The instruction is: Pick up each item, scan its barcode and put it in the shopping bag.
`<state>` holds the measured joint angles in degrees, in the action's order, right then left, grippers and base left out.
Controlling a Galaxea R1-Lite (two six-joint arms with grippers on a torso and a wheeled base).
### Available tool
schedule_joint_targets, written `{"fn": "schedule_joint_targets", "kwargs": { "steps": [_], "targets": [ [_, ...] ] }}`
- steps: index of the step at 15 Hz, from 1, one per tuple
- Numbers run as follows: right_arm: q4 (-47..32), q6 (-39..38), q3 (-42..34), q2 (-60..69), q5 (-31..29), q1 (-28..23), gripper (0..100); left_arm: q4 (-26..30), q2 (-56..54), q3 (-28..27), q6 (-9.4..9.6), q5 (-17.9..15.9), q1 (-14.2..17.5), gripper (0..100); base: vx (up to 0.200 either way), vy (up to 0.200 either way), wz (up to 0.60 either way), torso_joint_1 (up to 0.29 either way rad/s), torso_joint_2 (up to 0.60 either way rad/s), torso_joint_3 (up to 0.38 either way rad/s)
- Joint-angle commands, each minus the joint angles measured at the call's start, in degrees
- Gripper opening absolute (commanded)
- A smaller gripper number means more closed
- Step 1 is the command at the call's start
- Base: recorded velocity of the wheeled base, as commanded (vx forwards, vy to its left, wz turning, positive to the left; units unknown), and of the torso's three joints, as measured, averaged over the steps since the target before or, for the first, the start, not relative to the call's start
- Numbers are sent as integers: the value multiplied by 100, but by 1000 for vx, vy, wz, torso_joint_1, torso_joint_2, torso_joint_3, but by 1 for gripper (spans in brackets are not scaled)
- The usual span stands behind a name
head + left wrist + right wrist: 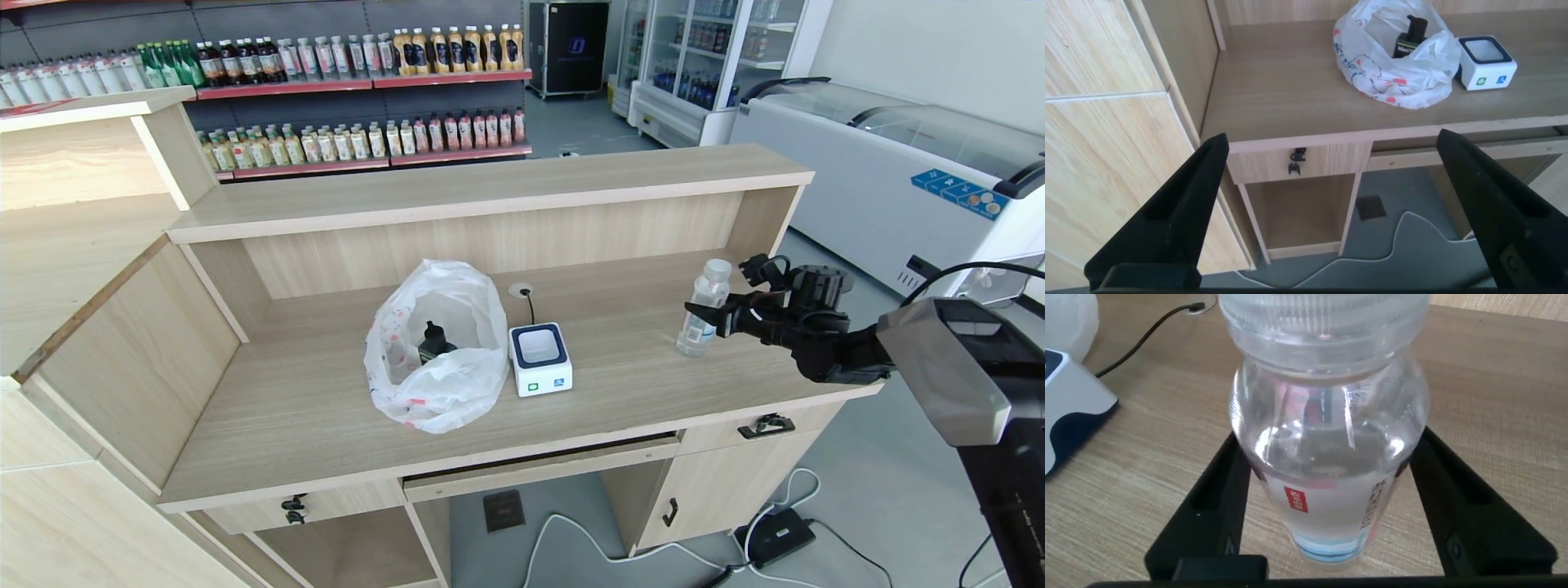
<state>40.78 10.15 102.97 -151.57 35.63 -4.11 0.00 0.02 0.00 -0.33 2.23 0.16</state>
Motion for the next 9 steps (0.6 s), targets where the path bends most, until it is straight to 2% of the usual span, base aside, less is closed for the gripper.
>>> {"fn": "schedule_joint_targets", "kwargs": {
  "steps": [1,6,7,9],
  "targets": [
    [9,4,-5,-5,5,-2,0,0,-2,0,-2,5,2,100,0,0,0,0,0,0],
    [18,4,-348,523,5,-2,0,0,-2,0,-2,-3,2,100,0,0,0,0,0,0],
    [0,-189,-805,1103,31,7,0,0,-2,0,-2,-3,2,100,0,0,0,0,0,0],
    [18,-1042,-1781,2351,163,112,0,0,-2,0,-2,-3,2,100,0,0,0,0,0,0]
  ]
}}
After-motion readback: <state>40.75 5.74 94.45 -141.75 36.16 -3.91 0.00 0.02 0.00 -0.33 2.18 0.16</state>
